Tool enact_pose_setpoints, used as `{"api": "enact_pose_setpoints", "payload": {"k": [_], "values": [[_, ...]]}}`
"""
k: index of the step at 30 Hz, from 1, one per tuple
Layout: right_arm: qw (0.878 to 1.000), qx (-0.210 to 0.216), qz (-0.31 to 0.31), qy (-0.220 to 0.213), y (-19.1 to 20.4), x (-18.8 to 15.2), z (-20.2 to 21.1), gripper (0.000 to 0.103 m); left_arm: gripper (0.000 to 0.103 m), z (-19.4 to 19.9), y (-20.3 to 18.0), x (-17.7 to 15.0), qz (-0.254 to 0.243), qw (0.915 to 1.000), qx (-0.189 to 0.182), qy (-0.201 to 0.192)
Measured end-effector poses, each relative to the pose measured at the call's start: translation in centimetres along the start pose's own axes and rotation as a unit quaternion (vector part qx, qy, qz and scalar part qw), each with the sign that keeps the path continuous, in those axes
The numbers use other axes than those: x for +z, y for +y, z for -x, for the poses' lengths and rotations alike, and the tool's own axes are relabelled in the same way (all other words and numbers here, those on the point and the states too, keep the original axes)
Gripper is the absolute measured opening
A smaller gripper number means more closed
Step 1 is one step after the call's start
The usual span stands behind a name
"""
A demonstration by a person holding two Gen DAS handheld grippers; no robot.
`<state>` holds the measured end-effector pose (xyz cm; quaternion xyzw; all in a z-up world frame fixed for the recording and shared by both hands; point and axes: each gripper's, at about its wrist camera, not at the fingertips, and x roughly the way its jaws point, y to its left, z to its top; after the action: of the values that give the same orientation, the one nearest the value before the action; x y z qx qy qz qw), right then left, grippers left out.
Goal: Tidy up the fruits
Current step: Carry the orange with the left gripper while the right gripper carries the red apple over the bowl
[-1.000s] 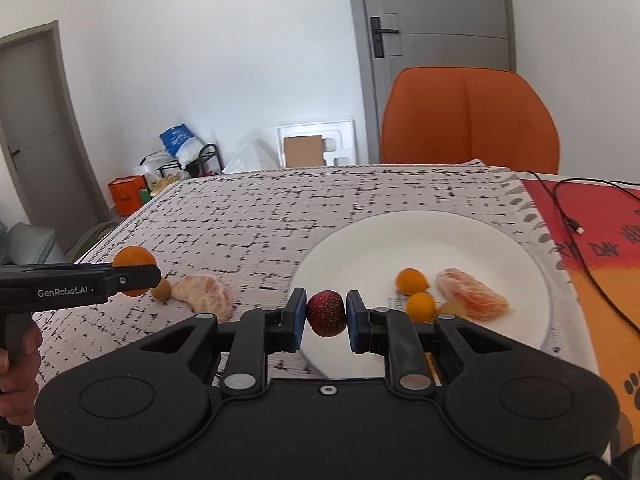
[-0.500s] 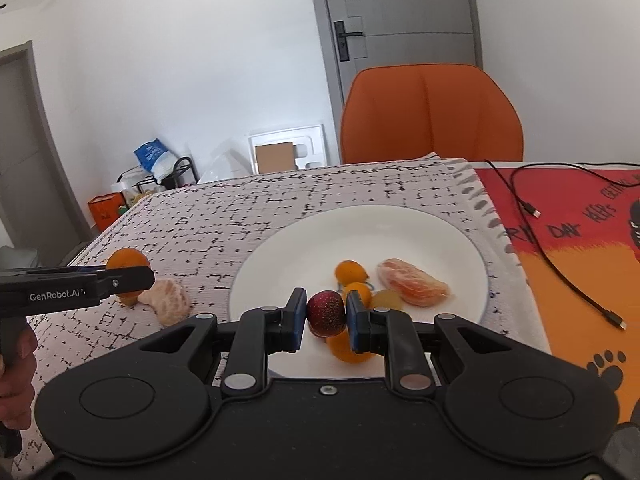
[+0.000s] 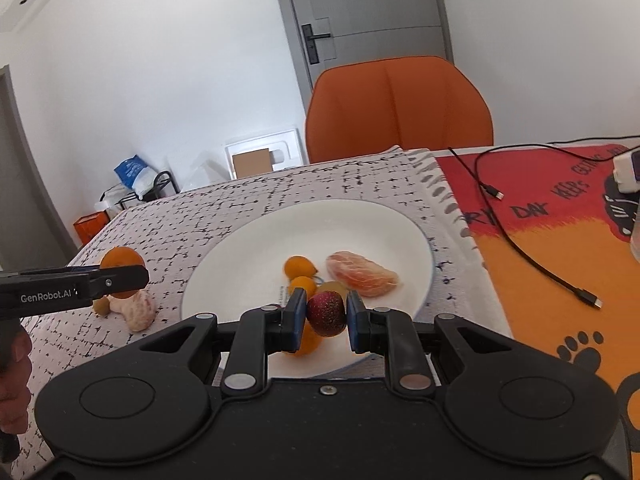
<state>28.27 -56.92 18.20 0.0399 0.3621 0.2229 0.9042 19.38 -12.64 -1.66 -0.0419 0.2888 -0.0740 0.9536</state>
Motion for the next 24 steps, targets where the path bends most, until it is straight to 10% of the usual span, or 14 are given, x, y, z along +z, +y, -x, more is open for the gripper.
{"api": "enact_pose_setpoints", "payload": {"k": [24], "values": [[1.000,-0.011,-0.016,-0.011,-1.0,-0.3,0.9,0.036,0.038,-2.3,-4.0,0.8,-0.032,0.9987,-0.039,-0.001]]}}
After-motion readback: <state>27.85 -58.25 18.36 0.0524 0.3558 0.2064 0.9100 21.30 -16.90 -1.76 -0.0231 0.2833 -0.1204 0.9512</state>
